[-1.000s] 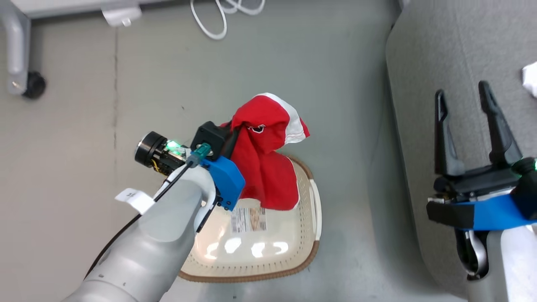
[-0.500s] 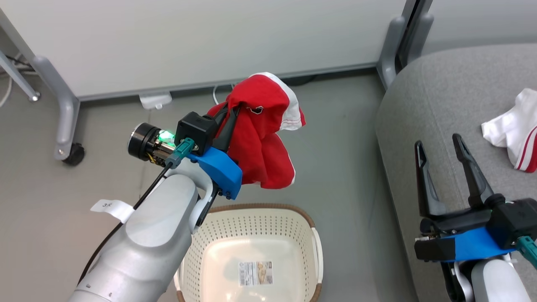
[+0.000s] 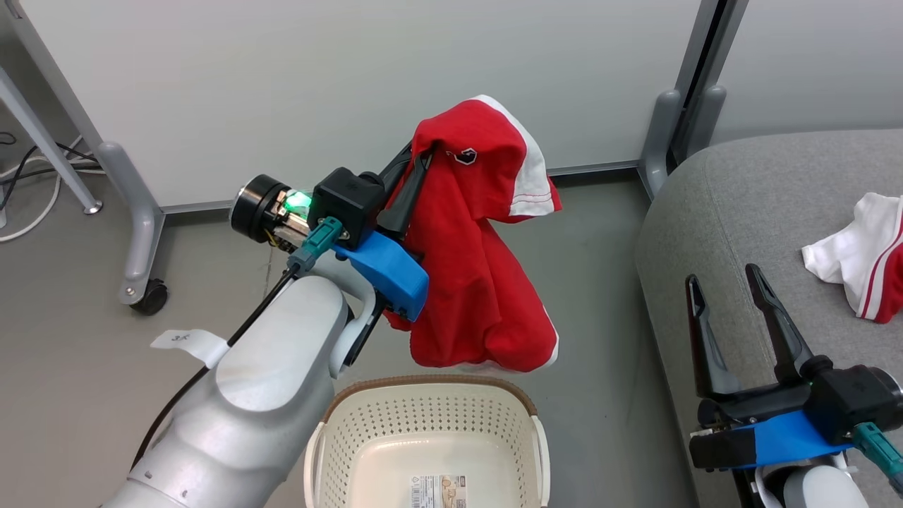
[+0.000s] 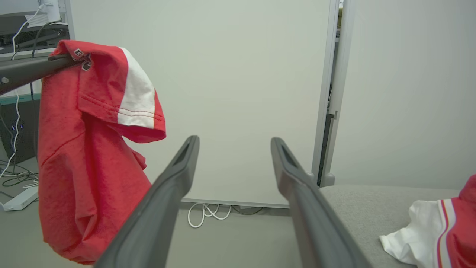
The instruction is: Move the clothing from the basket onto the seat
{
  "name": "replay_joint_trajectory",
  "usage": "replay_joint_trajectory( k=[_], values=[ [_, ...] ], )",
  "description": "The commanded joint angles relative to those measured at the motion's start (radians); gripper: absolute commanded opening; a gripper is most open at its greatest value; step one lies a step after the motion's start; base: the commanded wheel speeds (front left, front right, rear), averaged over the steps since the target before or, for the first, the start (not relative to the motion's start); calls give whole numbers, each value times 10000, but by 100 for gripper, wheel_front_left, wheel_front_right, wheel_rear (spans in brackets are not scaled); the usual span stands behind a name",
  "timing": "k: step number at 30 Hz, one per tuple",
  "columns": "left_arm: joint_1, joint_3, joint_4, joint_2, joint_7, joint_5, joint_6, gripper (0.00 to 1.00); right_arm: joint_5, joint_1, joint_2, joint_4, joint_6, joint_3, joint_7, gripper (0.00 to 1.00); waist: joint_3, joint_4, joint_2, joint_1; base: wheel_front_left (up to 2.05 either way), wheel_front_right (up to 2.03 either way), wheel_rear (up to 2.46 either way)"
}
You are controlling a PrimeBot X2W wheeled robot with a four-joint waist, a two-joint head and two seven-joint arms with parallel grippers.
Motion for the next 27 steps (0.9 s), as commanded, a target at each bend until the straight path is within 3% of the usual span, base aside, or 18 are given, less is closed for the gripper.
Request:
replay_joint_trajectory(
  k=[1, 13, 27],
  values=[
    [32, 0, -123, 67, 36, -40, 46, 0, 70, 152, 33, 24, 5, 22, -34, 100, -45, 16, -1, 2, 0, 0, 0],
    [356, -130, -827, 297, 348, -170, 176, 0, 255, -141, 38, 6, 5, 651, -36, 100, -275, 88, -1, 2, 0, 0, 0],
    [110, -446, -1227, 33, 436, -102, 208, 0, 591, -1738, 29, 1303, 5, 2989, -36, 100, 59, 540, -1, 2, 0, 0, 0]
  ],
)
